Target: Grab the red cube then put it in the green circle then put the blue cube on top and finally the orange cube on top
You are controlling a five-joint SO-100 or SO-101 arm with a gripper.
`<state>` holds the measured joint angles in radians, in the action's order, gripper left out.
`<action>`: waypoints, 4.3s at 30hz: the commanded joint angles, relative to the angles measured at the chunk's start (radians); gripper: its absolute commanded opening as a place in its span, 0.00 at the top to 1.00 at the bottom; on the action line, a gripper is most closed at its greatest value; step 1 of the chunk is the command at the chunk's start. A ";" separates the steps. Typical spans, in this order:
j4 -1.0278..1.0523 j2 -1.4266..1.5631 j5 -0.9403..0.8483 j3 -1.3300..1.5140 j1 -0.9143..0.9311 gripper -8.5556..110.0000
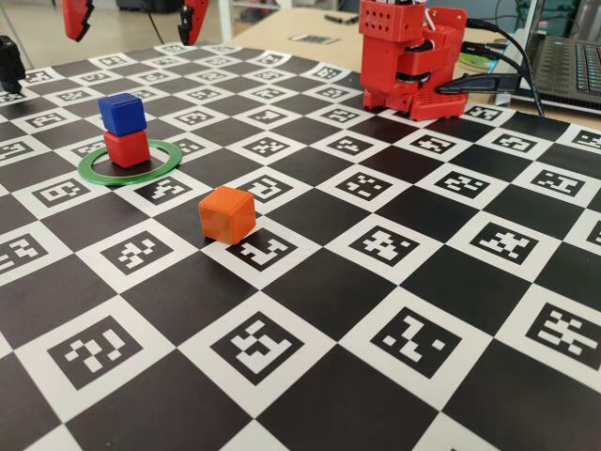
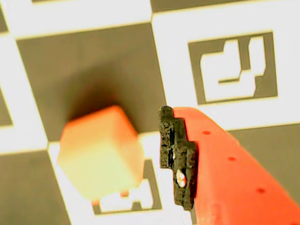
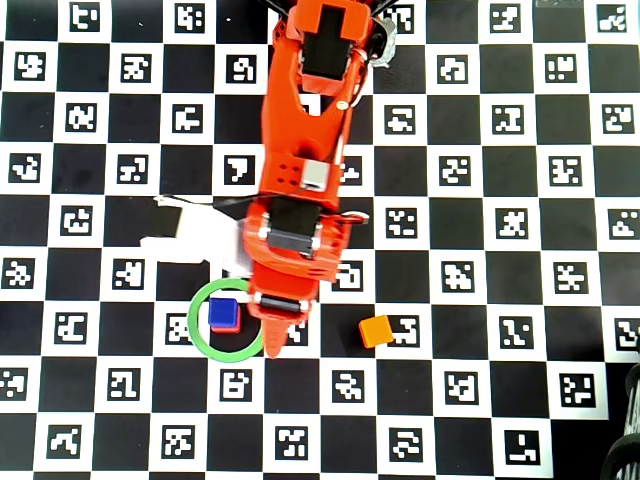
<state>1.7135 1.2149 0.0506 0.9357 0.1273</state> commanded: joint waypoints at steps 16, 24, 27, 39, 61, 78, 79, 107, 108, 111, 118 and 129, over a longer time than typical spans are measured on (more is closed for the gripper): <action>-0.196 -0.158 0.123 0.037 -0.206 0.53; -0.327 -0.183 0.121 0.164 -0.225 0.53; -0.368 -0.184 0.120 0.199 -0.229 0.53; -0.422 -0.219 0.115 0.224 -0.252 0.53; -0.445 -0.233 -0.169 0.218 -0.262 0.53; -0.456 -0.238 -0.210 0.207 -0.272 0.53; -0.456 -0.238 -0.209 0.207 -0.272 0.53; -0.434 -0.235 -0.206 0.201 -0.273 0.85; -0.422 -0.225 -0.204 0.196 -0.273 0.85; -0.376 -0.172 -0.196 0.179 -0.264 0.85; -0.163 -0.041 -0.199 0.044 -0.158 0.85; 0.032 0.060 -0.308 -0.077 0.117 0.85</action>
<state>1.7150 1.1566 -0.2362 0.9557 0.1595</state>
